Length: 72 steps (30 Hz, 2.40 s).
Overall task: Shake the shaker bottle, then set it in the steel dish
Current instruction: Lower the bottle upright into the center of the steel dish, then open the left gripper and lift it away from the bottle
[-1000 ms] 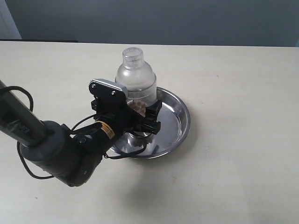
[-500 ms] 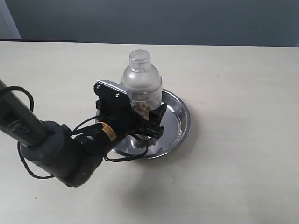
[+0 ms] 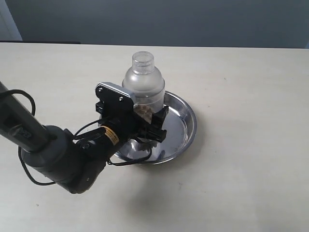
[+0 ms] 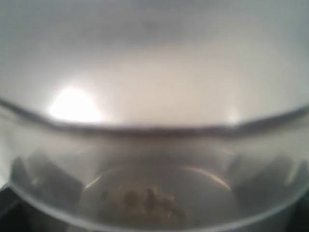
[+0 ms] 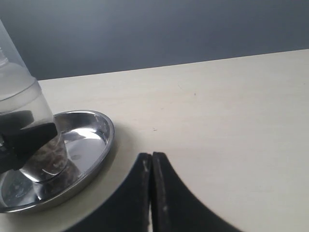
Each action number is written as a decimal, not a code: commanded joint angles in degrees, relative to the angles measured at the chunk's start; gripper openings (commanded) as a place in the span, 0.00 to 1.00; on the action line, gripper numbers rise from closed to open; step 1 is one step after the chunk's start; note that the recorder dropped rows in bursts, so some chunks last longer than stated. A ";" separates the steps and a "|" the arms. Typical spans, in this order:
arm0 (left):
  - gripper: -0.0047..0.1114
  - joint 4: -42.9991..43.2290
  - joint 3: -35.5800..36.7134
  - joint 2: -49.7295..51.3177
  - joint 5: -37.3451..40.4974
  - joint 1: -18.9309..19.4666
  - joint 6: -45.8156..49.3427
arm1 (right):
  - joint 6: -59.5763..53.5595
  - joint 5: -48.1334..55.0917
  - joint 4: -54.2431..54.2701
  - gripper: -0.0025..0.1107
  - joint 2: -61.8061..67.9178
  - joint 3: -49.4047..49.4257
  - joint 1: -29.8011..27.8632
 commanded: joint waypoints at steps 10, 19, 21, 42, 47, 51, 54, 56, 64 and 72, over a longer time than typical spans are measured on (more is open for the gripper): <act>0.74 4.75 -0.65 -0.31 -2.44 0.11 -3.35 | -0.12 -0.42 -0.06 0.02 -0.22 0.07 0.01; 0.82 8.23 -0.65 -0.31 -2.44 0.24 -2.98 | -0.12 -0.42 -0.06 0.02 -0.22 0.07 0.01; 0.82 8.23 -0.65 -0.31 -2.44 0.24 -2.98 | -0.12 -0.42 -0.06 0.02 -0.22 0.07 0.01; 0.82 11.01 1.32 -6.99 -2.44 1.81 -3.07 | -0.12 -0.42 -0.06 0.02 -0.22 0.07 0.01; 0.82 11.13 1.32 -9.21 -2.44 1.81 -2.97 | -0.12 -0.42 -0.06 0.02 -0.22 0.07 0.01; 0.82 10.91 1.32 -11.10 -2.44 1.81 -2.89 | -0.12 -0.42 -0.06 0.02 -0.22 0.07 0.01; 0.82 10.11 1.32 -12.42 -2.44 1.81 -2.89 | -0.12 -0.42 -0.06 0.02 -0.22 0.07 0.01; 0.82 10.00 1.32 -13.30 -2.44 1.81 -1.33 | -0.12 -0.42 -0.06 0.02 -0.22 0.07 0.01; 0.75 7.73 1.32 -22.69 -2.44 1.81 3.49 | -0.12 -0.42 -0.06 0.02 -0.22 0.07 0.01; 0.04 0.39 1.32 -41.76 19.64 1.81 15.59 | -0.12 -0.42 -0.06 0.02 -0.22 0.07 0.01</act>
